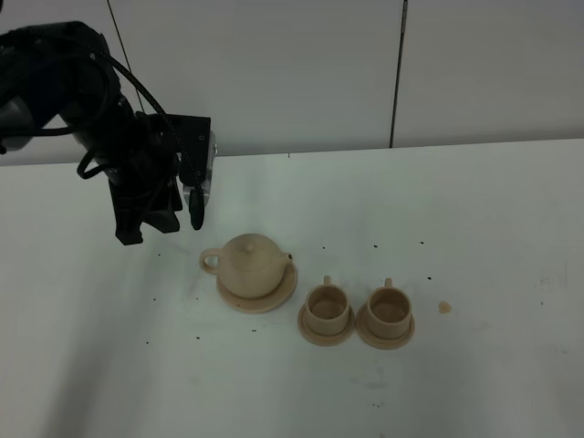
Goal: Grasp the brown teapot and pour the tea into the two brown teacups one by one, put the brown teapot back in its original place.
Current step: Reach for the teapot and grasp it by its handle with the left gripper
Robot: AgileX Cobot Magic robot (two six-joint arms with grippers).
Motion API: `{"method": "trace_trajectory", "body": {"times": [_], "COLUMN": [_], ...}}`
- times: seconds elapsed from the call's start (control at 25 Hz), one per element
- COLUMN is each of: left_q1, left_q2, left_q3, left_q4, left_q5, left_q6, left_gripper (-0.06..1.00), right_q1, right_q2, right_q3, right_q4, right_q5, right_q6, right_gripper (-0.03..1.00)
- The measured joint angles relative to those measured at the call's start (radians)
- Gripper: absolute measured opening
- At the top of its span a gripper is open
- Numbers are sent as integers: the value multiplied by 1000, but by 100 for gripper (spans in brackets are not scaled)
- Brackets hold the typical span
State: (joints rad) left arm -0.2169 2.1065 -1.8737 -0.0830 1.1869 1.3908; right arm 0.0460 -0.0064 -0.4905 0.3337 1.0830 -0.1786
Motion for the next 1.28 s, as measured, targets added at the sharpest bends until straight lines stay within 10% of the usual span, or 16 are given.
{"method": "trace_trajectory", "body": {"times": [1.28], "left_q1": [25], "left_q2": [148], "left_q3": [0], "left_q4": [-122], "left_q5": [-118], "left_q6": [66], "left_gripper": [41], "right_q1": [0], "right_q2": [0], "right_q3": [0], "right_q4": [1], "right_q5": [0], "right_q6": [0], "right_gripper": [35]}}
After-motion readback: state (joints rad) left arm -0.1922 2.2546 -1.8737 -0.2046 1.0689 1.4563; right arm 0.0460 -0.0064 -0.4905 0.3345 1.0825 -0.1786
